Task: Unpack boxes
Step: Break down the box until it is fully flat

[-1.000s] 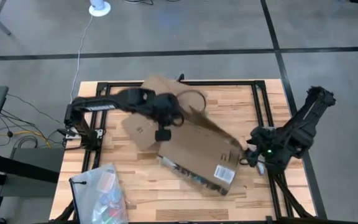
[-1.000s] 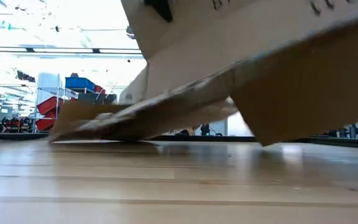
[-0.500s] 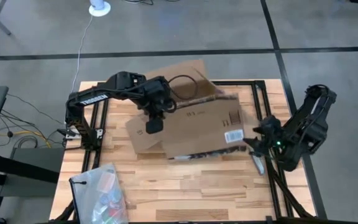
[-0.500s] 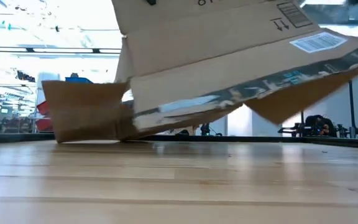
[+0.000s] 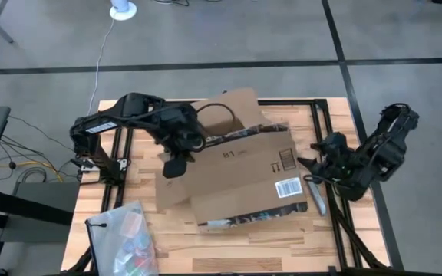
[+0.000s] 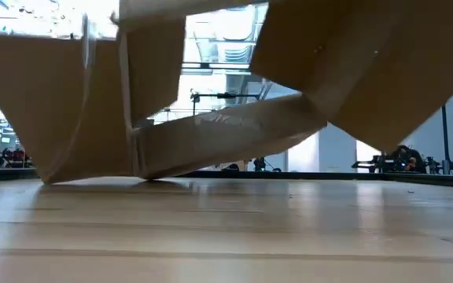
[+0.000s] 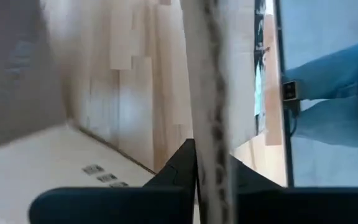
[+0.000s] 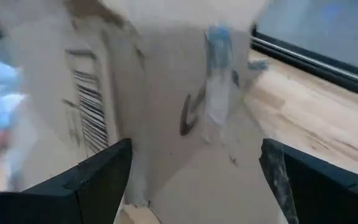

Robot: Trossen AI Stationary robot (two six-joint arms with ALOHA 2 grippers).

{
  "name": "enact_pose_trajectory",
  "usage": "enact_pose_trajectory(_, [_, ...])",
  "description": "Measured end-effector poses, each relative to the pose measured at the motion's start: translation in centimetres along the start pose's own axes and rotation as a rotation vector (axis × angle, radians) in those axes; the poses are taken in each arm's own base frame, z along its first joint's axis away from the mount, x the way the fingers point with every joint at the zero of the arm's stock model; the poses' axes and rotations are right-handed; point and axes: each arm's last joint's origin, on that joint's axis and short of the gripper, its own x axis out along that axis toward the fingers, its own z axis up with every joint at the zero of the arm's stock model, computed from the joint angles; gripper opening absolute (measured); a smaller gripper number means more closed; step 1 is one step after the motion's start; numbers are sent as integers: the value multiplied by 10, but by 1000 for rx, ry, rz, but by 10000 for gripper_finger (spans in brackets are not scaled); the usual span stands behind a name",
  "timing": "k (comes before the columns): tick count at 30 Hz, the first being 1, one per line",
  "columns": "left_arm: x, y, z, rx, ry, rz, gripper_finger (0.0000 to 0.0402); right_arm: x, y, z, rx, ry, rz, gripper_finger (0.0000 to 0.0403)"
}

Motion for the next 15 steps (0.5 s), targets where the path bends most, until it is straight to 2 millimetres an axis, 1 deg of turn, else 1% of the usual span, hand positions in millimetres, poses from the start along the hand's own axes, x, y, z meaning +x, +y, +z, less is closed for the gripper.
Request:
enact_pose_trajectory(5, [-9, -12, -6, 4, -21, -20, 0, 19, -8, -3, -90, 79, -117, 333])
enact_pose_trajectory(8, [-10, -20, -8, 11, -17, -67, 0, 29, -11, -4, -118, 140, -171, 333])
enact_pose_trajectory(10, [-11, -24, -9, 13, -14, -82, 0, 34, -12, -5, -102, 161, -188, 333])
enact_pose_trajectory(12, [-11, -24, -10, 13, -14, -74, 0, 39, -6, -5, -106, 164, -151, 333])
enact_pose_trajectory(15, [-11, -20, -8, 7, -35, -13, 0, 46, 14, -7, -122, 167, -22, 333])
